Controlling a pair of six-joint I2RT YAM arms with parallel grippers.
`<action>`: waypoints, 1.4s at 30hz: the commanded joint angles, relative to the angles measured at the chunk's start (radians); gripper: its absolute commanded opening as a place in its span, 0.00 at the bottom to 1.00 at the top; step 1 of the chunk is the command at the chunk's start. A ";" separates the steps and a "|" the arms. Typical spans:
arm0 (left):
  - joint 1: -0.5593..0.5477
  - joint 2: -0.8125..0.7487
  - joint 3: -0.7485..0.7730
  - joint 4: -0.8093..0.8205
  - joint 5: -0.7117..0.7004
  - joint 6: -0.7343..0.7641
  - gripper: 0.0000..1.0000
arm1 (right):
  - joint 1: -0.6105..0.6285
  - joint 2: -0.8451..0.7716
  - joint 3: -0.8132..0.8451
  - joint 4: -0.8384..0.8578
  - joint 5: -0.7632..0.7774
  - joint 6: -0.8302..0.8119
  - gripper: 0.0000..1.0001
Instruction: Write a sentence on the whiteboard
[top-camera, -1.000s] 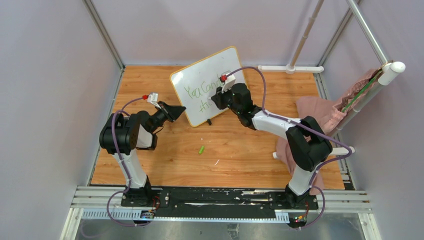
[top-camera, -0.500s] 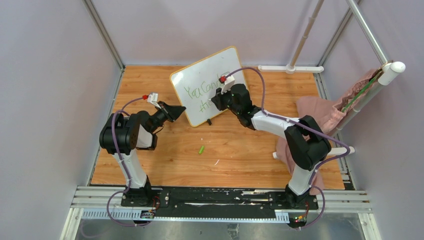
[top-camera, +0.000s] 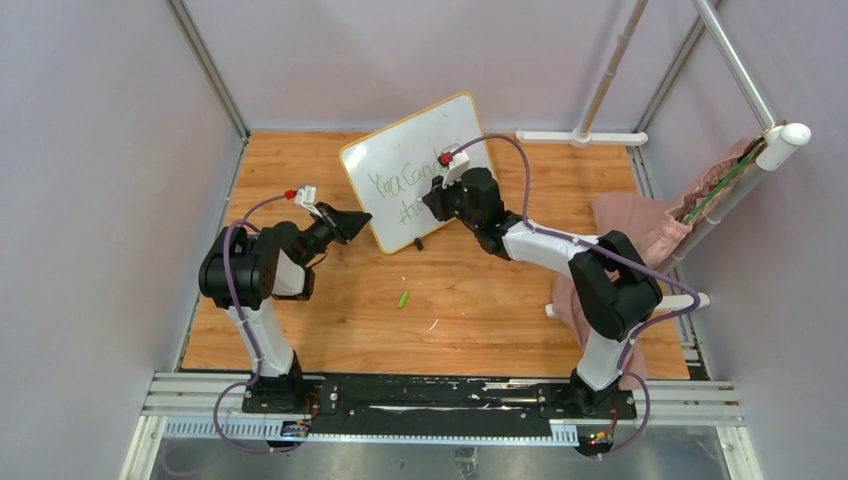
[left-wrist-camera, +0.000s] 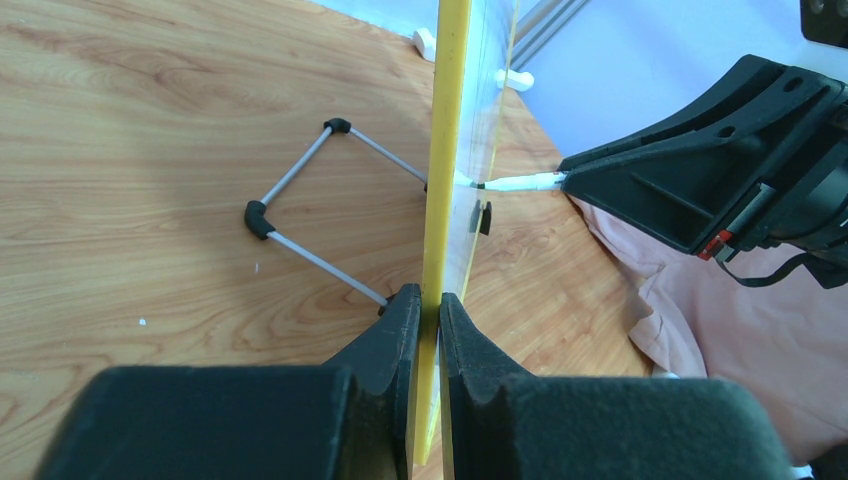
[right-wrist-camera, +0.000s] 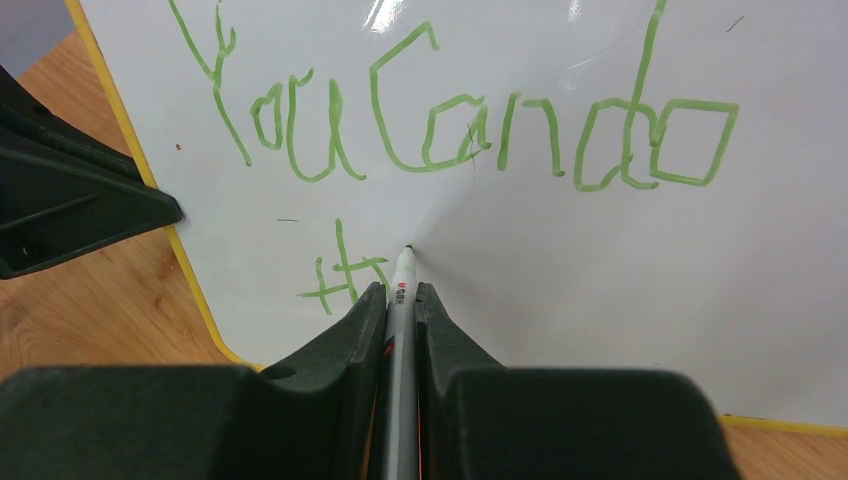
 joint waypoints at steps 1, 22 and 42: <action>-0.015 0.027 0.009 0.023 -0.001 0.013 0.00 | -0.006 -0.022 -0.021 0.024 -0.001 0.006 0.00; -0.018 0.026 0.009 0.023 -0.003 0.015 0.00 | -0.025 -0.079 -0.052 0.002 0.066 -0.005 0.00; -0.017 0.029 0.010 0.024 0.000 0.015 0.00 | -0.033 -0.039 -0.017 -0.003 0.096 -0.002 0.00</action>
